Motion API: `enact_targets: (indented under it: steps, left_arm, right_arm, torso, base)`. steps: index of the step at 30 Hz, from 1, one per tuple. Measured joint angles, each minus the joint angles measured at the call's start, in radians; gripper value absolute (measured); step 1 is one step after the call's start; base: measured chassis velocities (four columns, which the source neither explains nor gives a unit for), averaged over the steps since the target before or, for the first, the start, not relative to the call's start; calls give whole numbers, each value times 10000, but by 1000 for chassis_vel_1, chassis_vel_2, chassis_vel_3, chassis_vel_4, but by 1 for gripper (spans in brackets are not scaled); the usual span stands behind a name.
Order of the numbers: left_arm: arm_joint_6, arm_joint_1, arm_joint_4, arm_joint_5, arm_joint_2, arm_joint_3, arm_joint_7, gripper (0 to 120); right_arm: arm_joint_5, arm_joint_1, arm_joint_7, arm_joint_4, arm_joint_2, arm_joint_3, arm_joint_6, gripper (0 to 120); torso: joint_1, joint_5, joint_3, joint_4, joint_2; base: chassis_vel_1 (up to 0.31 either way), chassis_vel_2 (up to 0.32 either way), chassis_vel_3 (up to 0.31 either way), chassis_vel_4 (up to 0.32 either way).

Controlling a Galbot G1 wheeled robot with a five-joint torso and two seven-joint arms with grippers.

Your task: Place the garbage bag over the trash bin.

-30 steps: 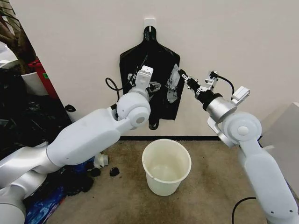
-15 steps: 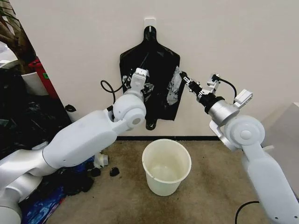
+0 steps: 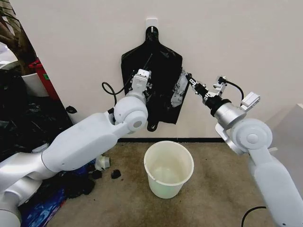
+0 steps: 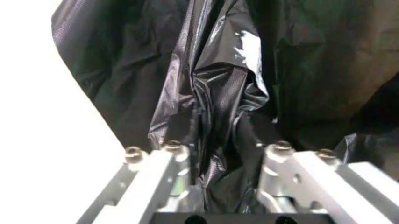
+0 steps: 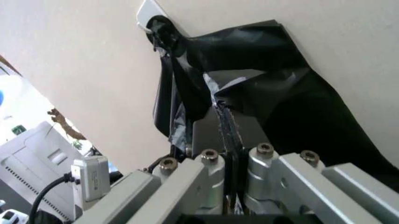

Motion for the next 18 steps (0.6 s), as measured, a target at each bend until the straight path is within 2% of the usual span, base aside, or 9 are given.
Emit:
enact_targets:
  steps: [2, 6, 12, 18]
  left_arm:
    - [-7, 45, -50, -25, 24, -1, -4, 9]
    - [-33, 163, -164, -75, 106, -90, -6, 0]
    - [-156, 487, -664, -389, 472, -512, 160, 0]
    - [-920, 1011, -1229, -819, 792, -1268, 754, 0]
  right_arm:
    - [-10, -19, 6, 13, -13, 9, 7, 0]
    - [-15, -44, 41, 53, -24, 19, 21, 0]
    - [-31, -199, 66, 194, -65, 106, 58, 0]
    - [-150, -536, 53, 375, -160, 212, 84, 0]
  torso:
    - [0, 0, 0, 0, 0]
    - [0, 0, 0, 0, 0]
    - [0, -1, 0, 1, 0]
    - [0, -1, 0, -1, 0]
  base:
    - [0, 0, 0, 0]
    - [0, 0, 0, 0]
    - [0, 0, 0, 0]
    - [0, 0, 0, 0]
